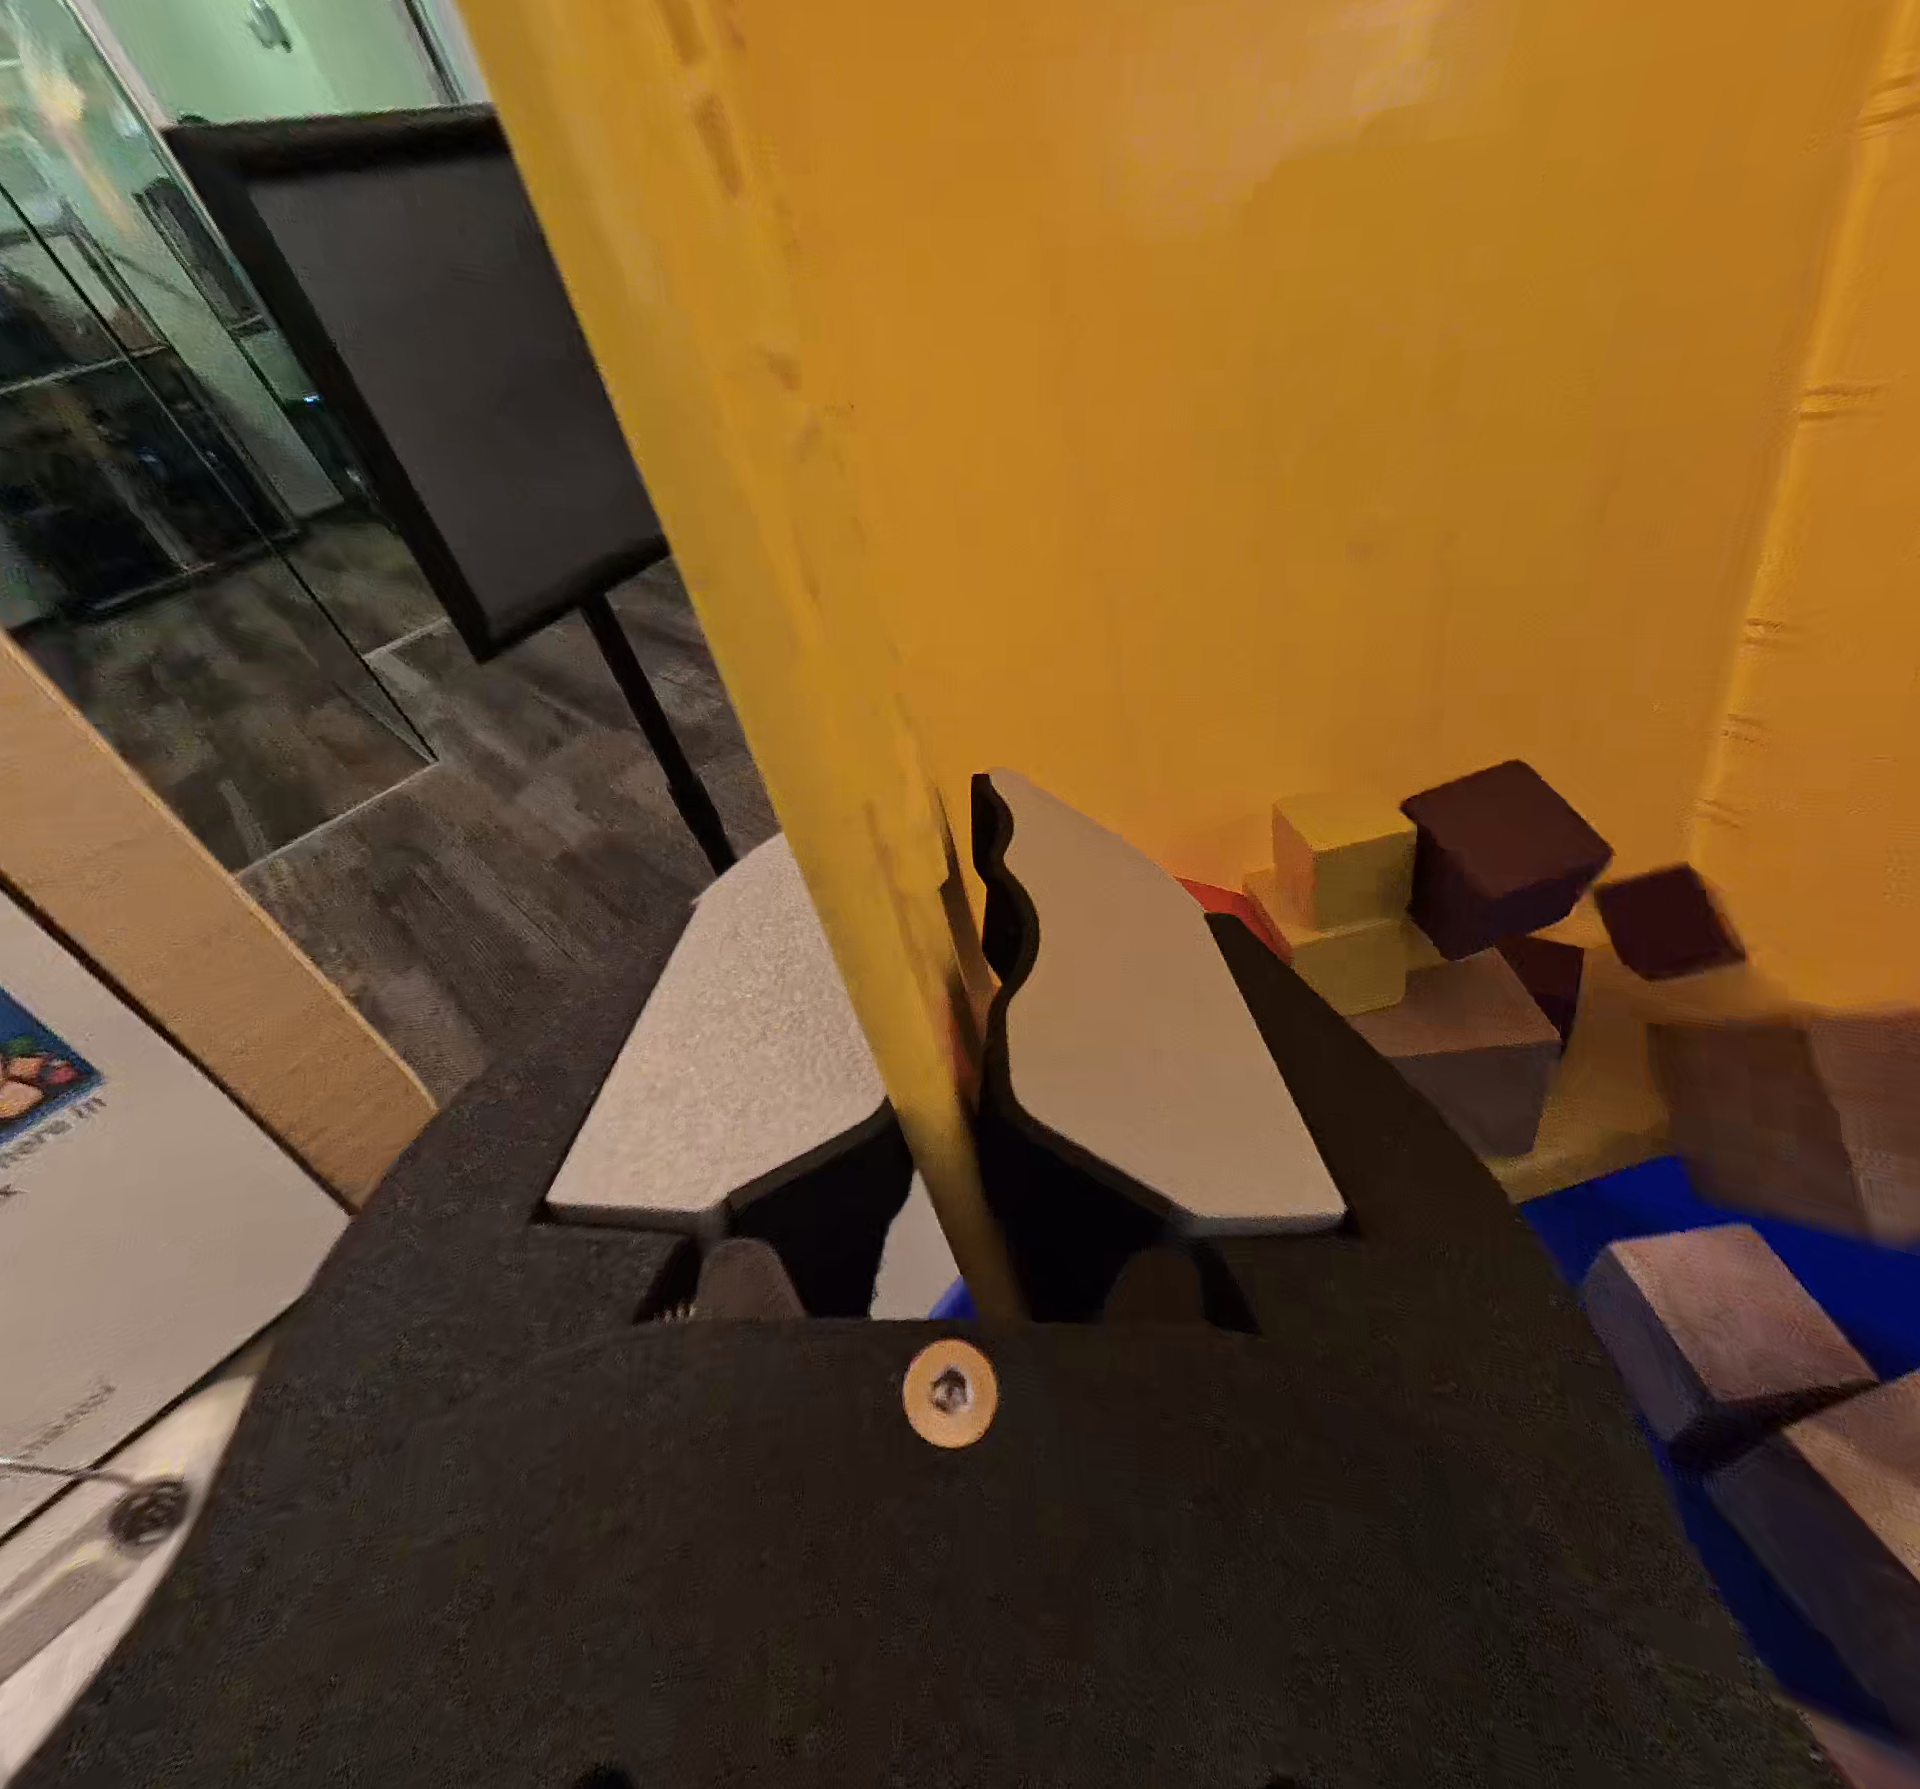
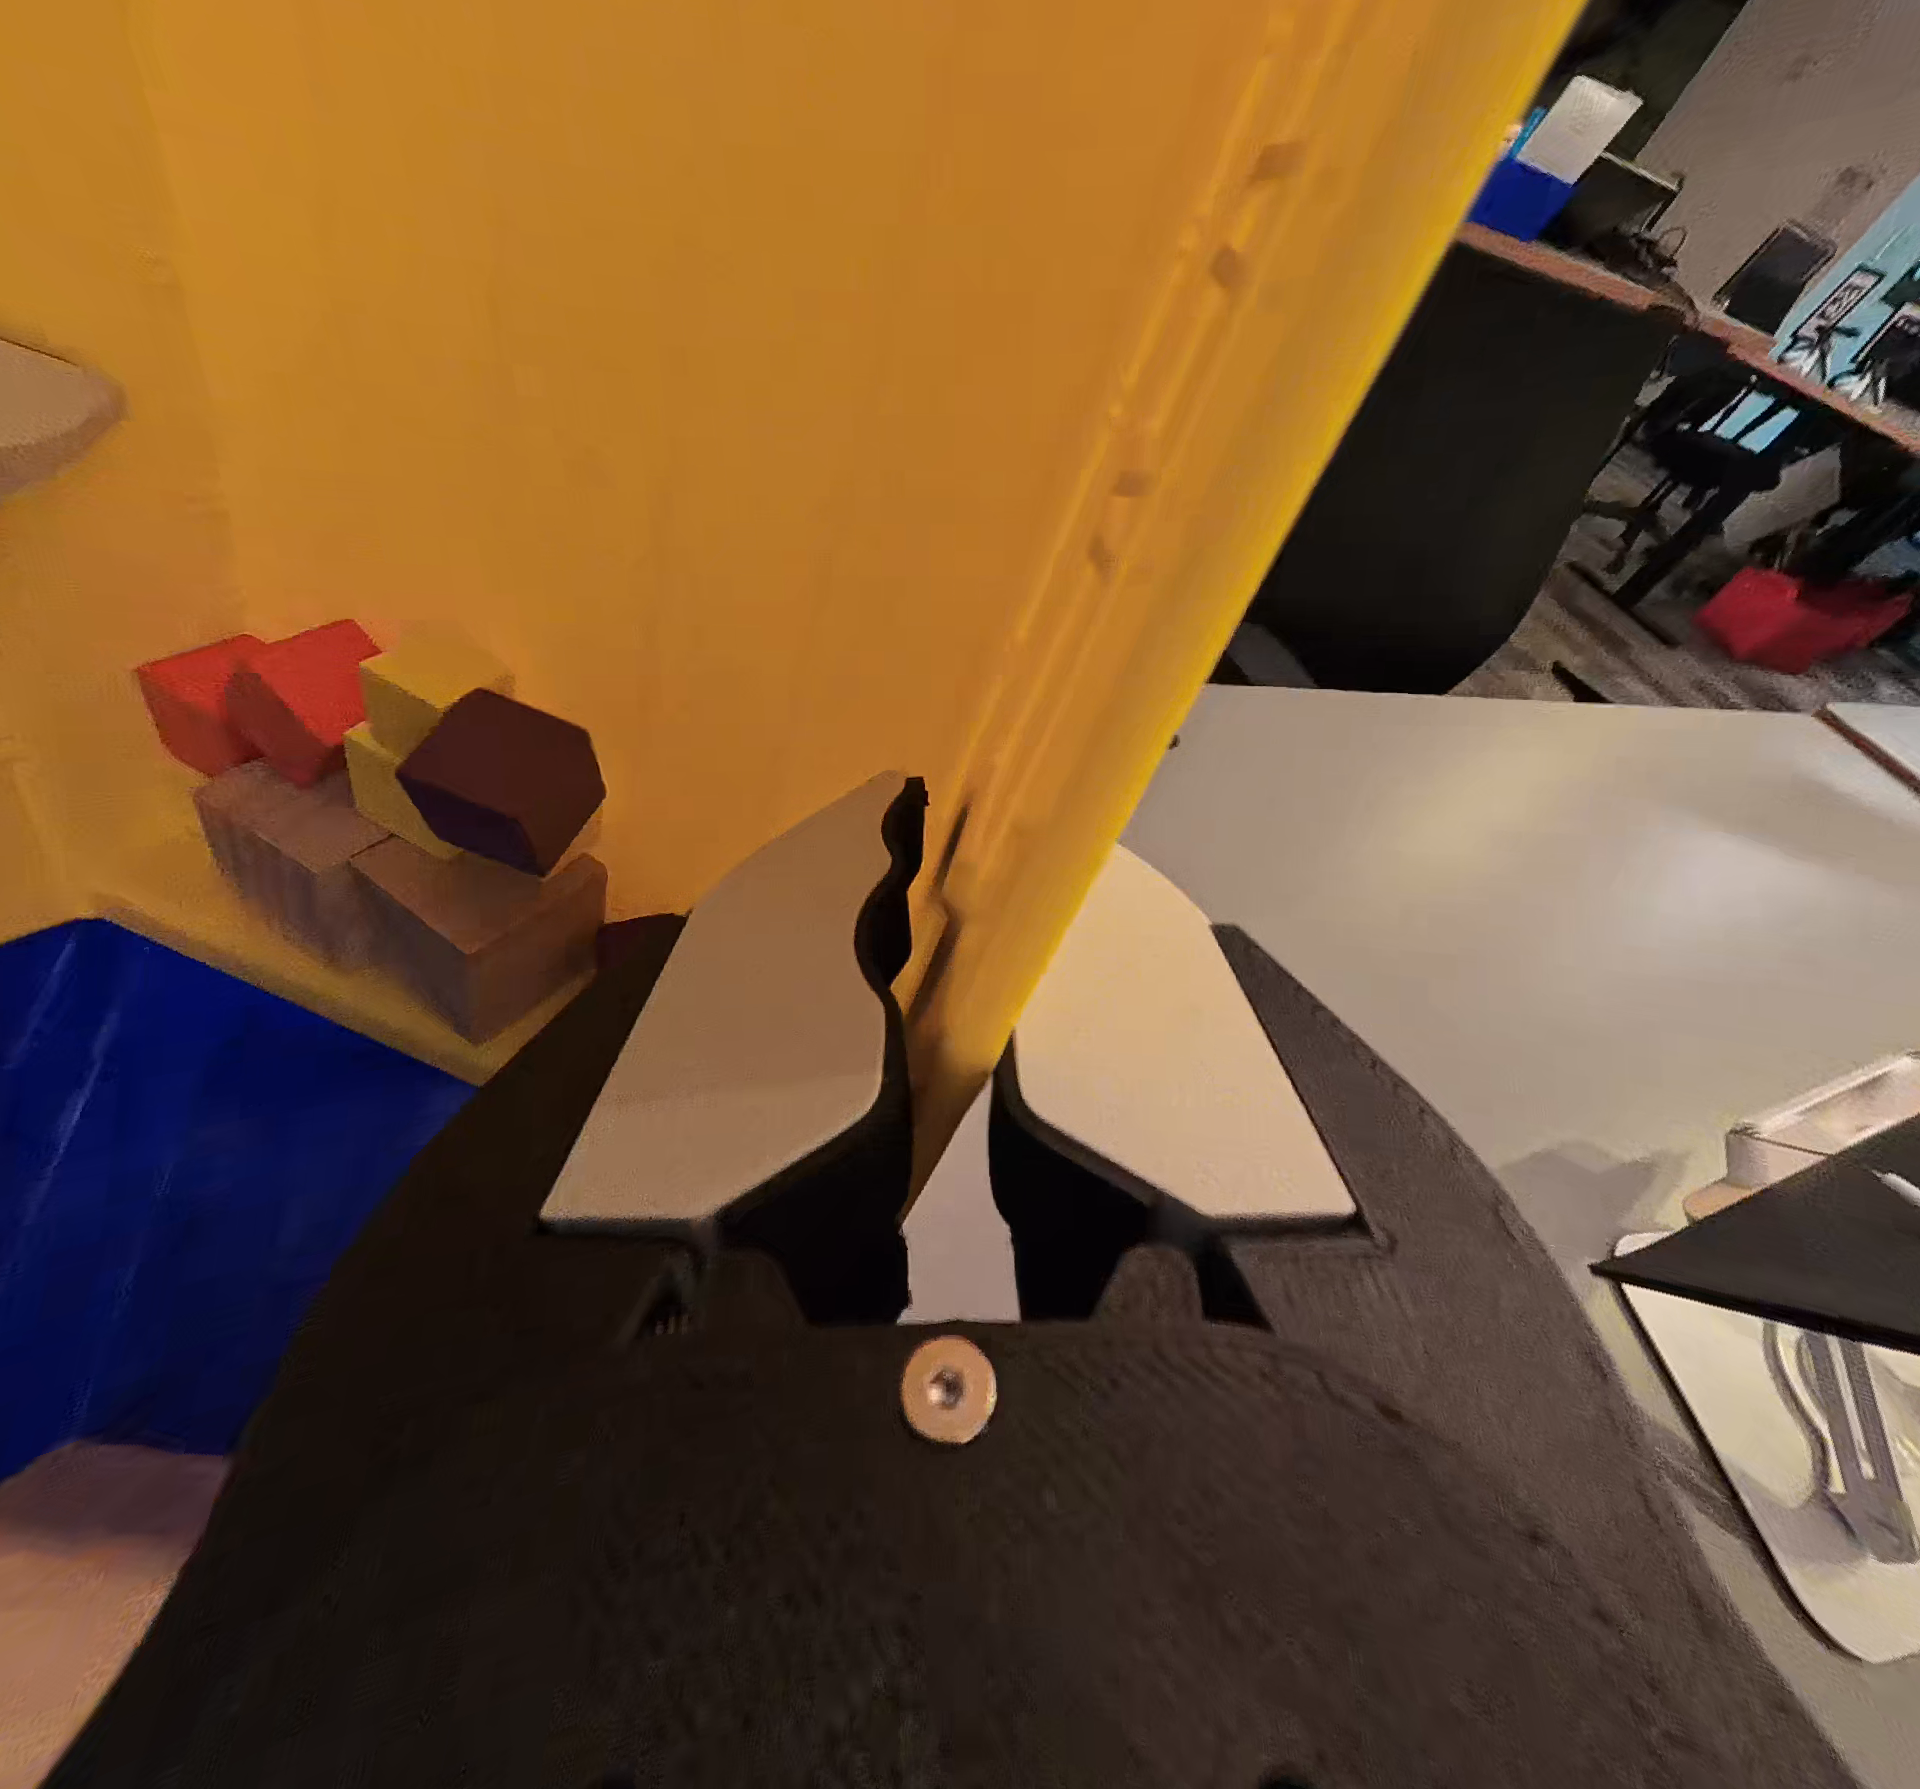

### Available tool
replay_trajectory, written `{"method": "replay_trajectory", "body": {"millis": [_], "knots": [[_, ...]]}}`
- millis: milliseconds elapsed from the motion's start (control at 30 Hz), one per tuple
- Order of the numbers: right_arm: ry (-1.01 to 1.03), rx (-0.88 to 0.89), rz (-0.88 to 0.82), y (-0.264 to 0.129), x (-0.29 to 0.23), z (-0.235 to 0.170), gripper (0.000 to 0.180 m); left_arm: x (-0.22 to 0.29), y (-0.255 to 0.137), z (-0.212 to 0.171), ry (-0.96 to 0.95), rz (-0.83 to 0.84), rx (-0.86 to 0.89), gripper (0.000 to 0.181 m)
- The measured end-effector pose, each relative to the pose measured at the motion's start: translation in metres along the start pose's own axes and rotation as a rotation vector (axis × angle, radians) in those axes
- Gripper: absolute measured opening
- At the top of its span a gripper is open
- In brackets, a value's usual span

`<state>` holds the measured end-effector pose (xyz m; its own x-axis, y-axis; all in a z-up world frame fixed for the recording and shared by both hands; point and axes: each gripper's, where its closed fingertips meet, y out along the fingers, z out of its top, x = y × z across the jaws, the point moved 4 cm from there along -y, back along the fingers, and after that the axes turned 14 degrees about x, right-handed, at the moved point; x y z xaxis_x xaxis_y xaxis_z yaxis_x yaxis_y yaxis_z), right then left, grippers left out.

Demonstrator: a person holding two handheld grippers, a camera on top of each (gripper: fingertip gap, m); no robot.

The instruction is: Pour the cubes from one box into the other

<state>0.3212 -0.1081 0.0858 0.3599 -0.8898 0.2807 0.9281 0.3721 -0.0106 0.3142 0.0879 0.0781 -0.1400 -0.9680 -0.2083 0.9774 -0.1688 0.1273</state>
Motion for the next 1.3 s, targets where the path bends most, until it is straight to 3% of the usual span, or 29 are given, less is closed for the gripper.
{"method": "replay_trajectory", "body": {"millis": [233, 367, 467, 600, 700, 800, 900, 1000, 1100, 1200, 1300], "knots": [[-0.067, 0.088, -0.020, -0.013, 0.002, 0.015, 0.010, 0.002, -0.002, 0.007, -0.036, -0.022, 0.088, 0.007], [-0.039, 0.025, -0.001, -0.009, 0.003, 0.010, 0.011, 0.004, 0.000, 0.003, -0.019, -0.017, 0.051, 0.007], [-0.128, 0.132, -0.034, -0.020, 0.003, 0.022, 0.010, 0.003, -0.005, 0.009, -0.062, -0.020, 0.163, 0.007], [-0.056, 0.027, -0.002, -0.012, 0.005, 0.010, 0.010, 0.008, -0.002, 0.000, -0.031, -0.022, 0.049, 0.007], [-0.123, 0.140, -0.032, -0.019, 0.005, 0.019, 0.010, 0.005, -0.007, 0.010, -0.037, -0.016, 0.162, 0.007], [-0.061, 0.055, -0.017, -0.017, 0.005, 0.014, 0.010, 0.009, -0.006, 0.006, -0.025, -0.021, 0.087, 0.007], [-0.156, 0.174, -0.056, -0.028, 0.005, 0.029, 0.008, 0.007, -0.013, 0.014, -0.050, -0.013, 0.211, 0.008], [-0.100, 0.048, -0.024, -0.016, 0.006, 0.017, 0.008, 0.009, -0.008, 0.003, -0.048, -0.014, 0.100, 0.008], [-0.199, 0.153, -0.065, -0.026, 0.004, 0.031, 0.008, 0.007, -0.012, 0.007, -0.100, -0.005, 0.203, 0.008], [-0.131, 0.071, -0.026, -0.019, 0.005, 0.023, 0.008, 0.008, -0.011, 0.003, -0.058, 0.006, 0.140, 0.008], [-0.205, 0.148, -0.046, -0.028, 0.002, 0.035, 0.008, 0.006, -0.015, 0.007, -0.097, 0.006, 0.212, 0.008]]}}
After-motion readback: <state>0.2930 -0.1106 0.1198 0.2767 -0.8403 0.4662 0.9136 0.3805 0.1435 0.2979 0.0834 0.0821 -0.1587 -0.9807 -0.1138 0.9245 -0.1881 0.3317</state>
